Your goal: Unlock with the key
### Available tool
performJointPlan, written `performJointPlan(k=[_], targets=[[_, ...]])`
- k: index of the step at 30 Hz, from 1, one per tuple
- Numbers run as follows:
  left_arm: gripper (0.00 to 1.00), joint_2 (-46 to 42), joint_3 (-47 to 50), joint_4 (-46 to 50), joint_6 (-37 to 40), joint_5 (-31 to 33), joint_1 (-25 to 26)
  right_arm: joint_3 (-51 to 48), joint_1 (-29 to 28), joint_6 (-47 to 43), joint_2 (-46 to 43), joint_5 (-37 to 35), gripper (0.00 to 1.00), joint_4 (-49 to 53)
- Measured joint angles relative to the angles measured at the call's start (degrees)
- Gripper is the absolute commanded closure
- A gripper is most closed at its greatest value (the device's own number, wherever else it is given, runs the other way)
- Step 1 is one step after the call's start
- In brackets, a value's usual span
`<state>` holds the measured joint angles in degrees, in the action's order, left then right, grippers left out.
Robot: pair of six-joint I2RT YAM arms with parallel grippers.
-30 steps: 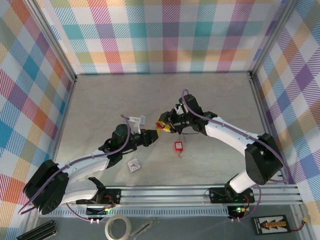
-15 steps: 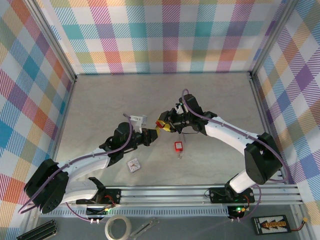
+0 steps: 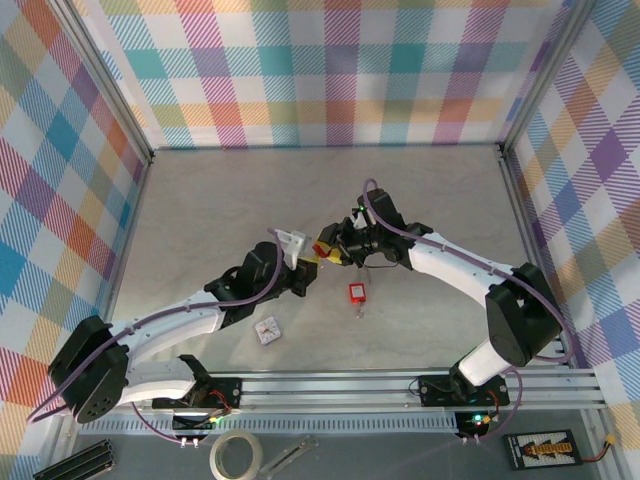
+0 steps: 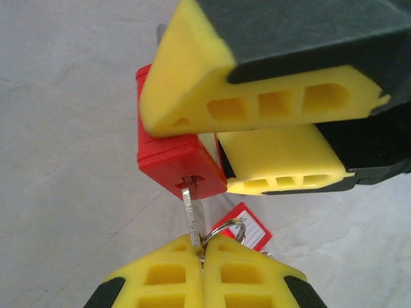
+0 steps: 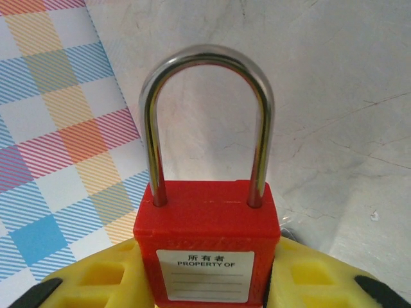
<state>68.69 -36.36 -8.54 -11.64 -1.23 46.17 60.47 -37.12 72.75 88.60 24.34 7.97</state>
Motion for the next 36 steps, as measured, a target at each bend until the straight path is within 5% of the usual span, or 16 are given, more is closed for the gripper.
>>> performJointPlan(k=[15,27,30,36], targets=[[1.00,3.4,-4.0,8.6,27.2,22.3,12.0,0.0,0.0,-1.4,0.5,1.4,1.00,5.0],[0.96,3.7,-4.0,8.7,41.0,29.4,15.2,0.0,0.0,-1.7,0.6,2.4,1.00,5.4],[0.85,3.6,-4.0,8.7,42.4,30.0,15.4,0.0,0.0,-1.7,0.6,2.5,1.00,5.4],[0.48,2.1,-4.0,6.4,42.3,29.5,16.7,0.0,-0.5,-1.7,0.6,2.6,1.00,5.1]])
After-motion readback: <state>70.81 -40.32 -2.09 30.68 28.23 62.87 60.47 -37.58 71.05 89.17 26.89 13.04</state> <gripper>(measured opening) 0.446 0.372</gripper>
